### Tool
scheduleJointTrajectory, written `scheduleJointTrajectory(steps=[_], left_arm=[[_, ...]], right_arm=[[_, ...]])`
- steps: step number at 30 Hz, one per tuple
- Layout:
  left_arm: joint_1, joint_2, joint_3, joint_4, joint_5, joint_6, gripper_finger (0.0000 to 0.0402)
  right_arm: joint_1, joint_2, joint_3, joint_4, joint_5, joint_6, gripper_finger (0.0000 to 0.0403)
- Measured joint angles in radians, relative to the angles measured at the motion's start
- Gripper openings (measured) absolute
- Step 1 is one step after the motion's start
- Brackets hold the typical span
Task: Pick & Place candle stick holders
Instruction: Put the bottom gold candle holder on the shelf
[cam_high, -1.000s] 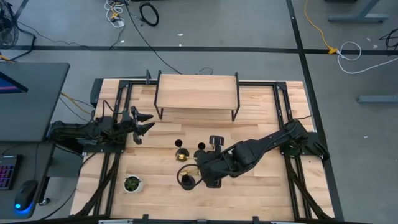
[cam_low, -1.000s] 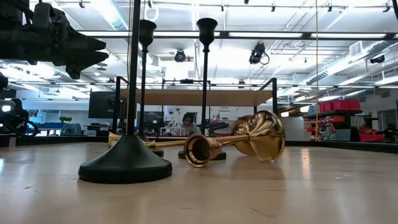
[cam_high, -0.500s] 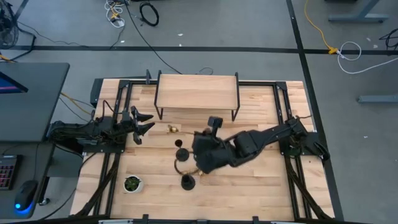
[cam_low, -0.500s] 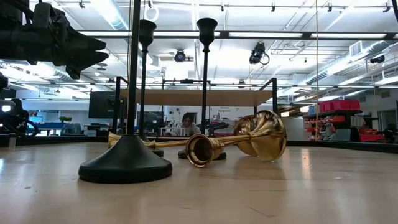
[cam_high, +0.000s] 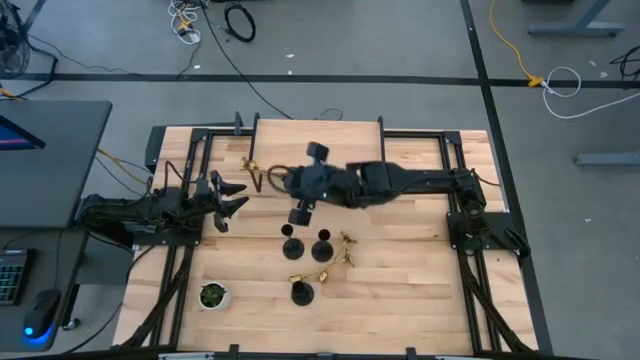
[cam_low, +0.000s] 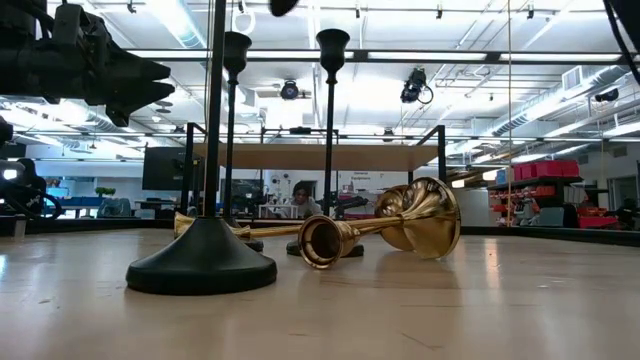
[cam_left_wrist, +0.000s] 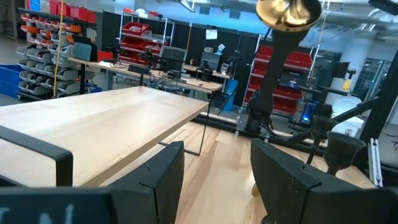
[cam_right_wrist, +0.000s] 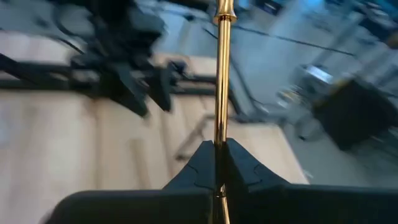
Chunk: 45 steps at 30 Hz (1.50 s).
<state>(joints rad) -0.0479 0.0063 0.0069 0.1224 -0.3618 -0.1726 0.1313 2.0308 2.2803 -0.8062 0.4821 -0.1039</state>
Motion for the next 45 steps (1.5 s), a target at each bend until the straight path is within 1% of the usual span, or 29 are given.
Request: scheduleJointTrajectory(steps=[2,4,10,14,18,20,26,30,35,37,41,44,45], left_arm=[[0.0,0.0,0.0,0.03,0.0,0.0,0.0188],[0.0,0.0,0.0,0.075,0.004,-0.002,0.0188],[0.0,0.0,0.0,0.199,0.088,0.0,0.0188],[0.0,0.0,0.0,0.246,0.137,0.009,0.0188],[0.0,0.0,0.0,0.305,0.191,0.062,0.0188],[0.0,0.0,0.0,0.336,0.209,0.085,0.0188],[0.0,0.0,0.0,0.367,0.214,0.106,0.0188],[0.0,0.001,0.0,0.391,0.214,0.116,0.0188],[0.0,0.023,0.0,0.424,0.214,0.133,0.0188],[0.0,0.057,0.0,0.463,0.224,0.133,0.0188],[0.0,0.158,0.0,0.604,0.255,0.134,0.0188],[0.0,0.243,0.001,0.707,0.256,0.142,0.0188],[0.0,0.272,0.007,0.714,0.255,0.145,0.0188]], right_arm=[[-0.011,0.0,-0.003,0.046,-0.069,-0.031,0.0004],[-0.02,-0.001,-0.03,0.125,-0.108,-0.048,0.0004],[-0.065,-0.001,-0.155,0.32,-0.339,-0.07,0.0004],[-0.095,0.0,-0.255,0.485,-0.427,-0.067,0.0004],[-0.123,0.0,-0.321,0.641,-0.545,-0.028,0.0004],[-0.131,0.0,-0.349,0.688,-0.586,-0.01,0.0004],[-0.132,0.0,-0.462,0.888,-0.615,0.018,0.0004],[-0.132,0.0,-0.509,0.953,-0.641,0.049,0.0004],[-0.132,0.0,-0.522,0.982,-0.64,0.053,0.0004],[-0.132,0.0,-0.522,0.99,-0.639,0.047,0.0004],[-0.133,0.0,-0.522,0.983,-0.631,0.044,0.0004],[-0.133,0.0,-0.522,0.983,-0.631,0.044,0.0004],[-0.133,0.0,-0.522,0.979,-0.631,0.044,0.0004]])
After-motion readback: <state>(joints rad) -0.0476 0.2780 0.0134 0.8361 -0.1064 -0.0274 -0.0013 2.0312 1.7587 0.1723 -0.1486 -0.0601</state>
